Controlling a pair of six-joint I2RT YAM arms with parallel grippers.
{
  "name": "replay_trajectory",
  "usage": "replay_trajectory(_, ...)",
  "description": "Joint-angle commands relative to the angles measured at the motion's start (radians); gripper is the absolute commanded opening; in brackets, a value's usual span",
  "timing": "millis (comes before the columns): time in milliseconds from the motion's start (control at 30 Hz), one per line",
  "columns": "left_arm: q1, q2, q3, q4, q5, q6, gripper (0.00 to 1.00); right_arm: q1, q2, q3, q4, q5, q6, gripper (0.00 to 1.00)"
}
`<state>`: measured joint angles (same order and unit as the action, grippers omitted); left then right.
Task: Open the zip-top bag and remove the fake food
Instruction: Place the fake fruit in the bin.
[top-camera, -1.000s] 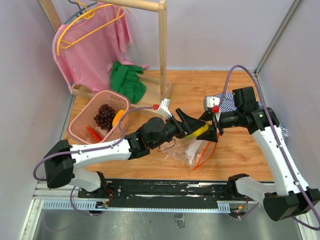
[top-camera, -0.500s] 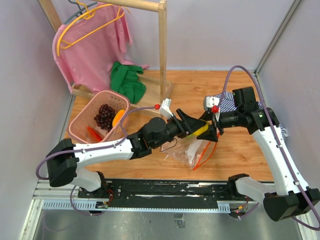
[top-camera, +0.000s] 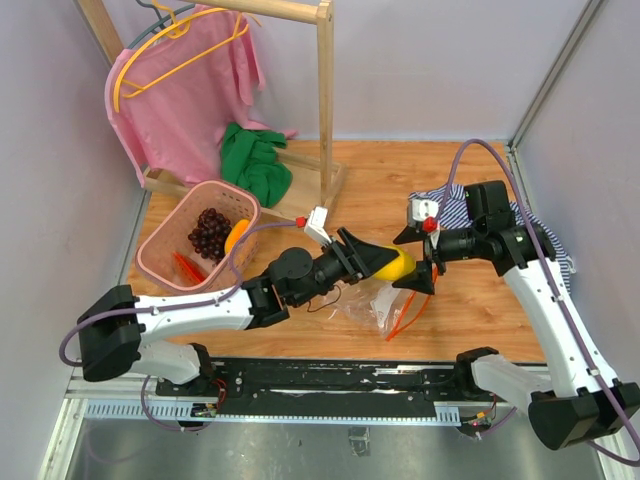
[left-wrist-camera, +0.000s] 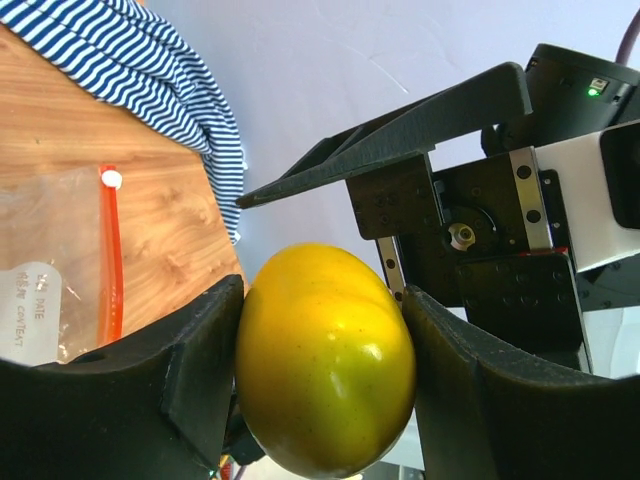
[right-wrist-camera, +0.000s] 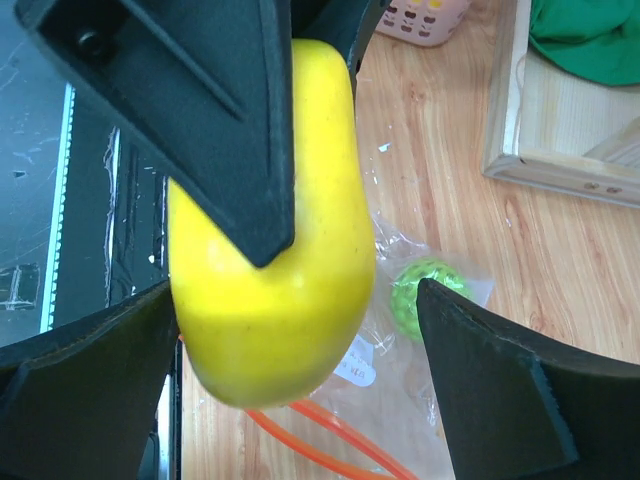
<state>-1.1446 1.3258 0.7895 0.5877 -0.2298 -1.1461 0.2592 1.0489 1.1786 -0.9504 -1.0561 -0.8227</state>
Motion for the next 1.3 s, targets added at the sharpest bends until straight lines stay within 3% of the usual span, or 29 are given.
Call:
replay_trajectory(0,-0.007,-0.072,-0.043,0.070,-0.045,0.046,0.00,-0.003,-0.035,-0.017,-0.027,-0.073,-0.038,0.98)
replay_trajectory(567,-0.004,-0.298,-0.096,-0.122,-0.066,0.336,0.00,-0.074,-0.078,-0.052,-0.118,-0.166,-0.153,0.98)
replay_trajectory(767,0.055,-0.383,-0.092,-0.198,0.015,0.491,0.00,-0.093,-0.083,-0.057,-0.118,-0.170,-0.154,0.98)
replay_trajectory(1033,0.114,-0.435,0.007,-0.442,0.011,0.707,0.00,-0.111,-0.090,-0.068,-0.118,-0.174,-0.158,0.98)
replay_trajectory(1267,0.168,-0.493,0.043,-0.558,-0.028,0.813,0.00,-0.122,-0.095,-0.072,-0.118,-0.175,-0.159,0.98)
